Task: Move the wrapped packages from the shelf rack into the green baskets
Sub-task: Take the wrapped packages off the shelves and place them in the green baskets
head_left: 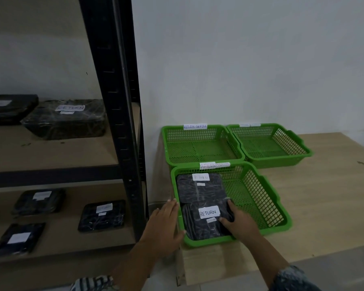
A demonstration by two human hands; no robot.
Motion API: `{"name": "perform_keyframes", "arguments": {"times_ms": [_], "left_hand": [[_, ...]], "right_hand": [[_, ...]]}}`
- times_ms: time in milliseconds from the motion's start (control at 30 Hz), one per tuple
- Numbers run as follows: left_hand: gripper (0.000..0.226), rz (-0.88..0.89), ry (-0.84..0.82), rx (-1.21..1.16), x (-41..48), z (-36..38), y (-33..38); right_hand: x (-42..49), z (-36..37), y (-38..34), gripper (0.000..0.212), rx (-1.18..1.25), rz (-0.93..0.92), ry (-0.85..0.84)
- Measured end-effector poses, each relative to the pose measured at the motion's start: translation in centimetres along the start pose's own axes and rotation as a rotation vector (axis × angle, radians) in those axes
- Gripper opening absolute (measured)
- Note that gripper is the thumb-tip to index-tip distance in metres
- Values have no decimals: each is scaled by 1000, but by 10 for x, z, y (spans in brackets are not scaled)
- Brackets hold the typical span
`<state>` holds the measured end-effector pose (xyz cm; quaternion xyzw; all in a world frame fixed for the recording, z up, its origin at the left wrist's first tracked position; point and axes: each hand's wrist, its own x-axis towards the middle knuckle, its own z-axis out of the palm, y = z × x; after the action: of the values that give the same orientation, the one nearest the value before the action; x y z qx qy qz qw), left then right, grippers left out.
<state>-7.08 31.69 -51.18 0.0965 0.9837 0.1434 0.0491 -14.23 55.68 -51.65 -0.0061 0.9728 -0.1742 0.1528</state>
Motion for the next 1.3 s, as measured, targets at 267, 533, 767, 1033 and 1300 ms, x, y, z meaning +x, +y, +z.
{"name": "perform_keyframes", "arguments": {"times_ms": [267, 533, 767, 1033, 1300], "left_hand": [[76, 22, -41, 46, -1, -10, 0], [74, 100, -14, 103, -25, -28, -13], [73, 201, 89, 111, -63, -75, -24], [71, 261, 340, 156, -130, -143, -82], [72, 179, 623, 275, -200, -247, -172]], "right_hand": [[-5, 6, -10, 65, -22, 87, 31], [-50, 26, -56, 52, -87, -156, 402], [-102, 34, -132, 53, -110, -208, 473], [-156, 13, -243, 57, -44, -346, 611], [-207, -30, -388, 57, 45, -618, 793]]}}
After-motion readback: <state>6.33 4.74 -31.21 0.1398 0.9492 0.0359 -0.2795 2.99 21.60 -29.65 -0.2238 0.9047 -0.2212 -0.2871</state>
